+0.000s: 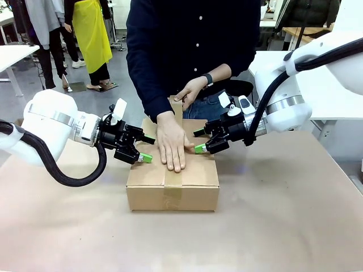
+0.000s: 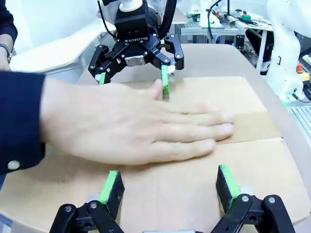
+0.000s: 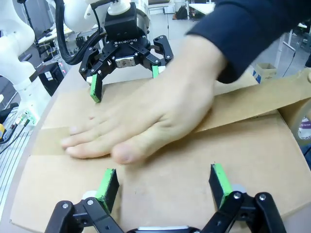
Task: Pack the gift set into the box.
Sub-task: Press and hold the closed box until the human finishes sealing it.
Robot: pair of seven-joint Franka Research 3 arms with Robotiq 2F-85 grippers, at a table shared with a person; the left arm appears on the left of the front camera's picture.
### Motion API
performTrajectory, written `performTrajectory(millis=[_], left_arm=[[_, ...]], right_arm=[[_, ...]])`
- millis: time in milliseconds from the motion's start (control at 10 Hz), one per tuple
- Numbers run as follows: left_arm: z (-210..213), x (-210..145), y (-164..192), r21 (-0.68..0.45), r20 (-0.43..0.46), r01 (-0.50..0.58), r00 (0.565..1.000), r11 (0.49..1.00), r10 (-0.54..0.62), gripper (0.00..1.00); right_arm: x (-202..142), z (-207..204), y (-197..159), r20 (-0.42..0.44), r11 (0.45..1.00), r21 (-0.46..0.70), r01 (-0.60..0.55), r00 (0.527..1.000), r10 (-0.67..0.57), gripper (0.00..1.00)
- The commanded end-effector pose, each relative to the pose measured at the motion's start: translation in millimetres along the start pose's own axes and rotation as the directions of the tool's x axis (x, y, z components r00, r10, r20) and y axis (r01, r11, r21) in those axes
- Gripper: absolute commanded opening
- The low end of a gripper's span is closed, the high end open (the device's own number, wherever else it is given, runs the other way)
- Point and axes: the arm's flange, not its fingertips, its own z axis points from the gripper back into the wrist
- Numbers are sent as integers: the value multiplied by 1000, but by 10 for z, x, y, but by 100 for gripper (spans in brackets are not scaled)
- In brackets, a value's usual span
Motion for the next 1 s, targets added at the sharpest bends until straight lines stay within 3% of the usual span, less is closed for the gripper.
performTrajectory(millis=[0,900], left_arm=[[5,-10,-29,2,0,16,1000,1000,-16,100],[5,-10,-29,2,0,16,1000,1000,-16,100]], right_arm=[[-9,-7,7,-3,1000,0,-3,1000,3,100],[-9,-7,7,-3,1000,0,-3,1000,3,100]])
